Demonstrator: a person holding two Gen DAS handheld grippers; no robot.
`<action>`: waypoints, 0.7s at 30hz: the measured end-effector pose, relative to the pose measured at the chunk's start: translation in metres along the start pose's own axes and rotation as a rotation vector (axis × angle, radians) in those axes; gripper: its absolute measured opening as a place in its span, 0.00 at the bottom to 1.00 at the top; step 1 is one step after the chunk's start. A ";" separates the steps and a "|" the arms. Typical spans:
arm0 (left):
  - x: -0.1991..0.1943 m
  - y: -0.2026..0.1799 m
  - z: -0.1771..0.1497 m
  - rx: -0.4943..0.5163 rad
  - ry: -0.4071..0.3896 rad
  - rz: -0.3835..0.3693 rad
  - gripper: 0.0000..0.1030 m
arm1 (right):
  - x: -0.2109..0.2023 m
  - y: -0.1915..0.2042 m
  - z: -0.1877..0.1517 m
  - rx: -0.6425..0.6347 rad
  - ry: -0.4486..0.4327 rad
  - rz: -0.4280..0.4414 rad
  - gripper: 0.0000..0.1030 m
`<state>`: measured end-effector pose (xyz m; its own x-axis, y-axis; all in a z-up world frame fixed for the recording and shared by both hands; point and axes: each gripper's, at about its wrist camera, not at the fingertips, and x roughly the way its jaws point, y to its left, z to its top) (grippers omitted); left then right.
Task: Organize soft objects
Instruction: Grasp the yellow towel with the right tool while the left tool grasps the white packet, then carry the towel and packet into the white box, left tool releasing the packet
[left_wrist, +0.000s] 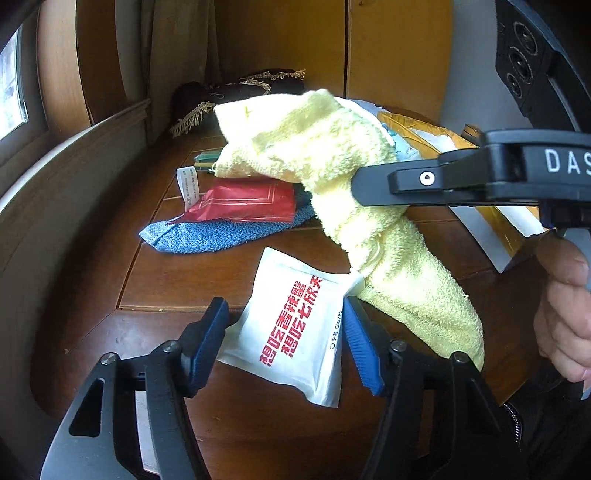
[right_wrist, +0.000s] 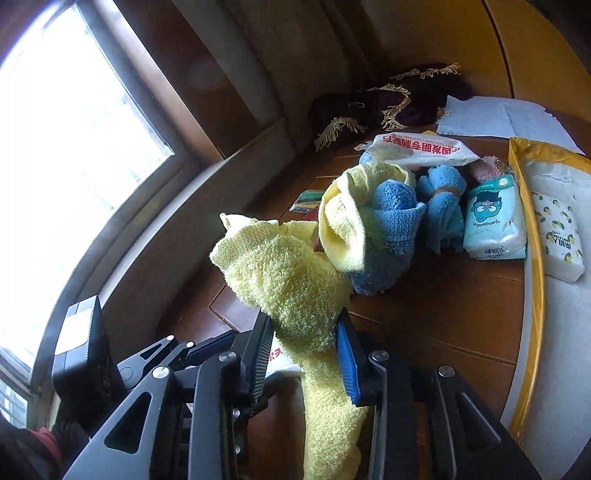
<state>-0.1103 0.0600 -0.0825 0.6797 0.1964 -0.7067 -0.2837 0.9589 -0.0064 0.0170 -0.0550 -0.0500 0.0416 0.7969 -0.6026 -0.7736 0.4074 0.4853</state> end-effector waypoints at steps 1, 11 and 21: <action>0.000 0.001 0.000 -0.009 0.000 -0.003 0.58 | -0.004 -0.003 0.000 0.015 -0.009 0.006 0.33; 0.007 0.015 0.017 -0.167 -0.003 -0.080 0.49 | -0.045 -0.017 -0.006 0.072 -0.134 0.067 0.32; -0.002 0.014 0.026 -0.257 0.000 -0.201 0.38 | -0.067 -0.021 -0.009 0.081 -0.234 0.083 0.32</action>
<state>-0.0981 0.0779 -0.0631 0.7394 0.0086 -0.6732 -0.3056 0.8953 -0.3242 0.0251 -0.1205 -0.0255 0.1320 0.9068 -0.4004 -0.7275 0.3630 0.5822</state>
